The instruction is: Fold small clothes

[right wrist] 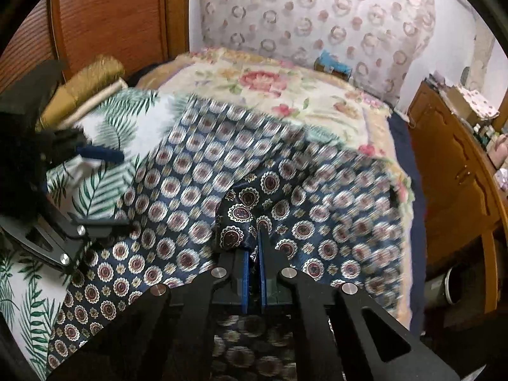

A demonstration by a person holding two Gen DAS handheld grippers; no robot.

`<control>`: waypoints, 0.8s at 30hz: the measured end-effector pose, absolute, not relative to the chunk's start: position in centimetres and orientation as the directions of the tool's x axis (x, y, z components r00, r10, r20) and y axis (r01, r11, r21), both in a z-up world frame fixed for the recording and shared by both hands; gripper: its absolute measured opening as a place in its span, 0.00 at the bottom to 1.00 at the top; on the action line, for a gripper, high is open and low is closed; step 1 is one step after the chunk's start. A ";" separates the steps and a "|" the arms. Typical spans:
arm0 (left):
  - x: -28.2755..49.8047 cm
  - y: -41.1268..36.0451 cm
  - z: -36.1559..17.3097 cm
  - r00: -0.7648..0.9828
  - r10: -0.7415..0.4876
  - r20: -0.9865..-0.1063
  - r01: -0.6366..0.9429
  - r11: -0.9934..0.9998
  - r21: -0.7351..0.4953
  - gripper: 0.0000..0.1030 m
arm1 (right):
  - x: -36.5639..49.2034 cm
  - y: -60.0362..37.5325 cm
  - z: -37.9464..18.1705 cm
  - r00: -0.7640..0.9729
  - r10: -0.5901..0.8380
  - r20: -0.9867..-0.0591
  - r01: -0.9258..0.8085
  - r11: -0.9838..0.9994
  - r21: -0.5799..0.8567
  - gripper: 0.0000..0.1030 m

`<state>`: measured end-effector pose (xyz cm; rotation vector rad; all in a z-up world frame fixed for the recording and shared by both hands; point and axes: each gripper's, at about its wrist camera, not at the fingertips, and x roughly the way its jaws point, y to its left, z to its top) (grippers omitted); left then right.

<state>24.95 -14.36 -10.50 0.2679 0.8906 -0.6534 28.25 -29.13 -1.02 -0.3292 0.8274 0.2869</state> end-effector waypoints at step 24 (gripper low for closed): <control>25.8 -12.8 -10.3 0.468 -0.430 -0.772 0.576 0.811 -0.102 0.87 | 39.0 -38.8 2.5 0.694 -0.141 -0.706 0.004 0.981 -0.192 0.26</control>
